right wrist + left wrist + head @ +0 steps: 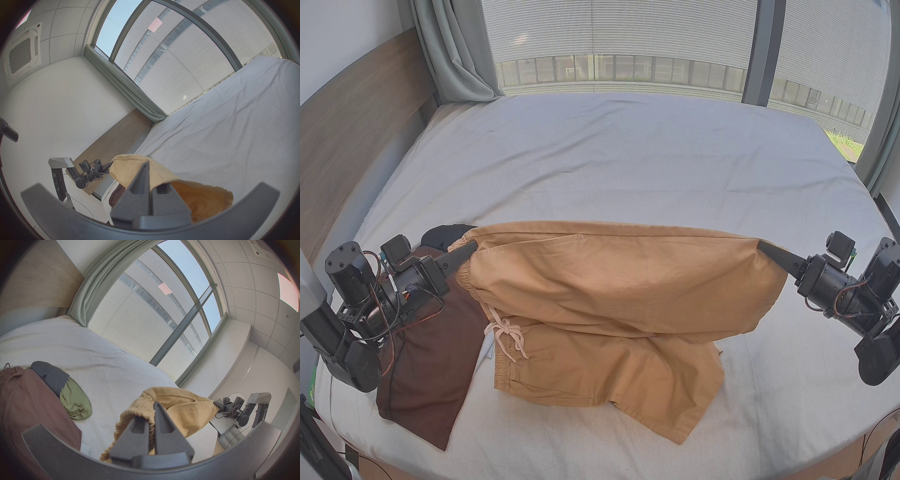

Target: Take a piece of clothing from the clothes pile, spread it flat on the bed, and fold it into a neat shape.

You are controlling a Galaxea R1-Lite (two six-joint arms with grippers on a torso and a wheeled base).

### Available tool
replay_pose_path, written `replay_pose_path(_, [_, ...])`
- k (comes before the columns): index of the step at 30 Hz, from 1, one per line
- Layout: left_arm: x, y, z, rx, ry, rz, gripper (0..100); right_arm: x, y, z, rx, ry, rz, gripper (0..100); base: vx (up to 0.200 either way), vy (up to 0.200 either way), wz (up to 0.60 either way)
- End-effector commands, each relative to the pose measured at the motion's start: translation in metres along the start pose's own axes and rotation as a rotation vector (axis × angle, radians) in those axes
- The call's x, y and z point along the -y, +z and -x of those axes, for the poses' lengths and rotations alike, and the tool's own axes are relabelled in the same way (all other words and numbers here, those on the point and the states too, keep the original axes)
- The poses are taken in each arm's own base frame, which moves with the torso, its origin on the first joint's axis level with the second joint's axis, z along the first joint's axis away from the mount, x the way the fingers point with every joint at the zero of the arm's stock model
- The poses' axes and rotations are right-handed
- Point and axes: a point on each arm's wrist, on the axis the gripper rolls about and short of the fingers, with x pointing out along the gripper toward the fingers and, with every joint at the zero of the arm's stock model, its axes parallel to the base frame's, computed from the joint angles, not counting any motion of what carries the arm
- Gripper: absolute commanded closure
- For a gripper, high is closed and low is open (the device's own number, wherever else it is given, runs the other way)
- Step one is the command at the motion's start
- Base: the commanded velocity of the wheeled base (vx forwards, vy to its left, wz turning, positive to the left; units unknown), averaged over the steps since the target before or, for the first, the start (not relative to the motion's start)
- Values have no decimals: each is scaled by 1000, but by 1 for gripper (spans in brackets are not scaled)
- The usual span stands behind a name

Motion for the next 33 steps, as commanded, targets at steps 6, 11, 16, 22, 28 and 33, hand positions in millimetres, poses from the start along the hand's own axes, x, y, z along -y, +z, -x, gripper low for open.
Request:
replay_pose_path(6, [0, 0, 0, -1, 1, 1, 100, 0, -1, 0, -3, 0, -1, 100, 0, 0, 0])
replay_pose_path(11, [1, 1, -1, 3, -6, -1, 100, -1, -1, -2, -6, 8, -2, 100, 0, 0, 0])
replay_pose_path(16, [-1, 4, -7, 17, -17, -13, 100, 2, 0, -6, -1, 9, 2, 100, 0, 0, 0])
replay_pose_path(22, [-7, 1, -11, 11, -7, -10, 100, 13, 0, -17, 2, 5, 3, 100, 0, 0, 0])
replay_pose_path(28, [-13, 1, -18, 18, -8, -16, 100, 23, -1, -28, 2, 5, 4, 100, 0, 0, 0])
replay_pose_path(33, [-24, 0, -30, 33, 10, -18, 100, 34, 1, -37, 11, -1, 9, 100, 0, 0, 0])
